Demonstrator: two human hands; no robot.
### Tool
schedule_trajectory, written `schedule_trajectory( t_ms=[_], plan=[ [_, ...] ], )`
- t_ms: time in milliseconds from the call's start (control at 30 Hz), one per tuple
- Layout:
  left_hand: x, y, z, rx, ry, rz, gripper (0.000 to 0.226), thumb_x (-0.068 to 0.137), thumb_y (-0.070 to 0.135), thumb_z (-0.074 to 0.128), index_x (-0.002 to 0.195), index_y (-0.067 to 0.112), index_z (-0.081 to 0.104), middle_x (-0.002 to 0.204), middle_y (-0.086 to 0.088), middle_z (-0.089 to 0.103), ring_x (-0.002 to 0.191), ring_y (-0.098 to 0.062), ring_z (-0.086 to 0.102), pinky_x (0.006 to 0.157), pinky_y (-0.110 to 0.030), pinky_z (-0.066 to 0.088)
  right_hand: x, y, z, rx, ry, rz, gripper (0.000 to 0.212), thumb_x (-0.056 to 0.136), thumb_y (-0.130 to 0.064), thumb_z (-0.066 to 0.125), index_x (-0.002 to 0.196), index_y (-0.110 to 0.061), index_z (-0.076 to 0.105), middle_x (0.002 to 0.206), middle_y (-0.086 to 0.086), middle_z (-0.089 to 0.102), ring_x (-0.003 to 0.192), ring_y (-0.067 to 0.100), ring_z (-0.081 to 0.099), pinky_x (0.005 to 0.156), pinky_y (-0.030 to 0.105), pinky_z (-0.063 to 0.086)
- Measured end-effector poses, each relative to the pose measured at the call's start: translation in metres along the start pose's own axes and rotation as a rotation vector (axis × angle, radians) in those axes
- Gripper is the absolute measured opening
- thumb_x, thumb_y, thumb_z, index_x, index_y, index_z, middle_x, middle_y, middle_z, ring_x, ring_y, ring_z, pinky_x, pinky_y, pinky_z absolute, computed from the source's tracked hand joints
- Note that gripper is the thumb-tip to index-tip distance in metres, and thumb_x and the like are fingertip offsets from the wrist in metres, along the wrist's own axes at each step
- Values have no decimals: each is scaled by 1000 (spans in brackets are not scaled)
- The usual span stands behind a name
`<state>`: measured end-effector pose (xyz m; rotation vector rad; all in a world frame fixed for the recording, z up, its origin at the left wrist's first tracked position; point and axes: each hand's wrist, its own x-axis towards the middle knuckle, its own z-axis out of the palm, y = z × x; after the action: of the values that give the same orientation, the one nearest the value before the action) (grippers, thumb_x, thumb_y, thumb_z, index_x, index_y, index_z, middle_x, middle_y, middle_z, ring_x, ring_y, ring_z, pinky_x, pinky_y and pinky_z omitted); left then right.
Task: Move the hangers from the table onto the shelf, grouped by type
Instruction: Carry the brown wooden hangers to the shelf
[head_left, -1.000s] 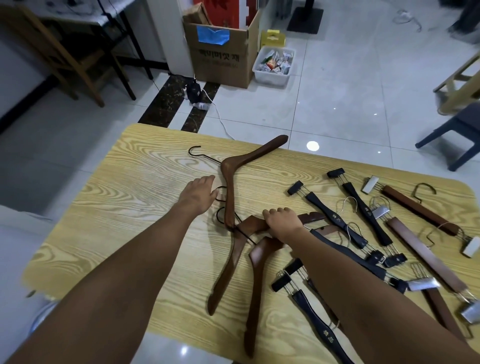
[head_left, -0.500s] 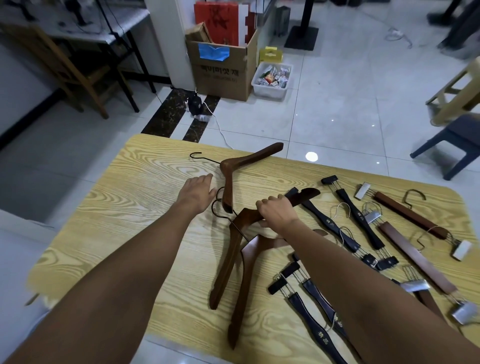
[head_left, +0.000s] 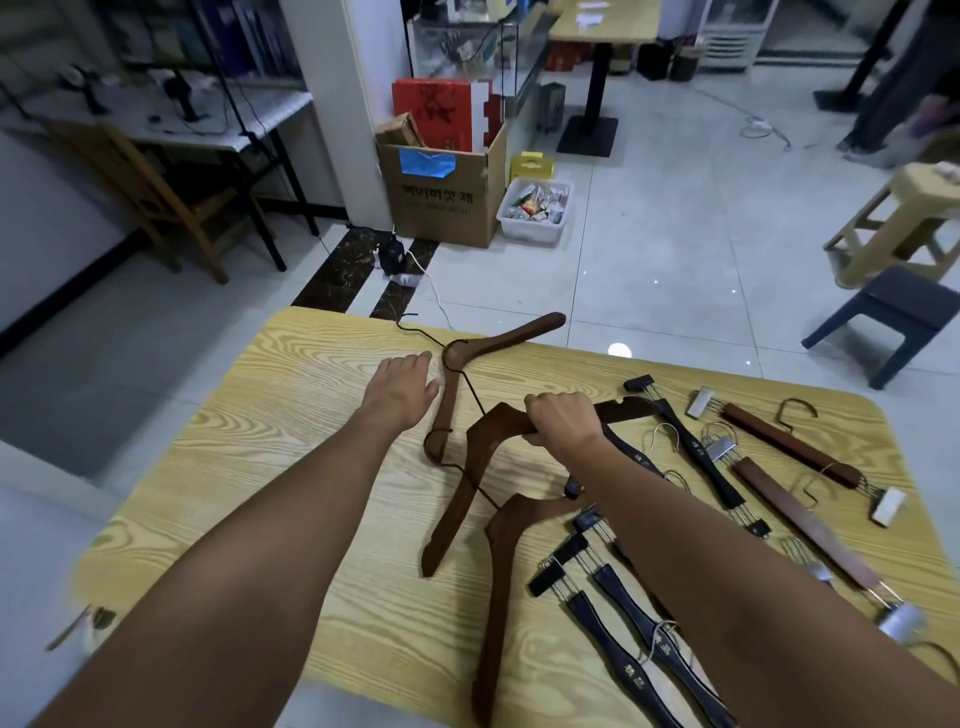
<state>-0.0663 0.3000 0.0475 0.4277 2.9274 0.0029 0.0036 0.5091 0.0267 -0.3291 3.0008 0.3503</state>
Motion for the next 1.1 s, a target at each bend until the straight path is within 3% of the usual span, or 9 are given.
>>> schedule_trajectory(
  t_ms=[300,1100],
  plan=[
    [-8,9,-7,19,38,9,51,101,34,32,146,9,26,145,-9,41,135,-24,36,113,-35,21,-24,13,-1,108,53,206,32,97,-35,53,117,-10,50,106,3,65,92,24,67,61,31,36],
    [16,-19,32,3,-7,-10,49,101,32,32,145,9,27,145,-8,41,134,-24,37,112,-34,25,12,42,10,242,-17,424,30,96,-33,53,115,-10,48,103,5,67,92,28,67,61,30,37]
  ],
)
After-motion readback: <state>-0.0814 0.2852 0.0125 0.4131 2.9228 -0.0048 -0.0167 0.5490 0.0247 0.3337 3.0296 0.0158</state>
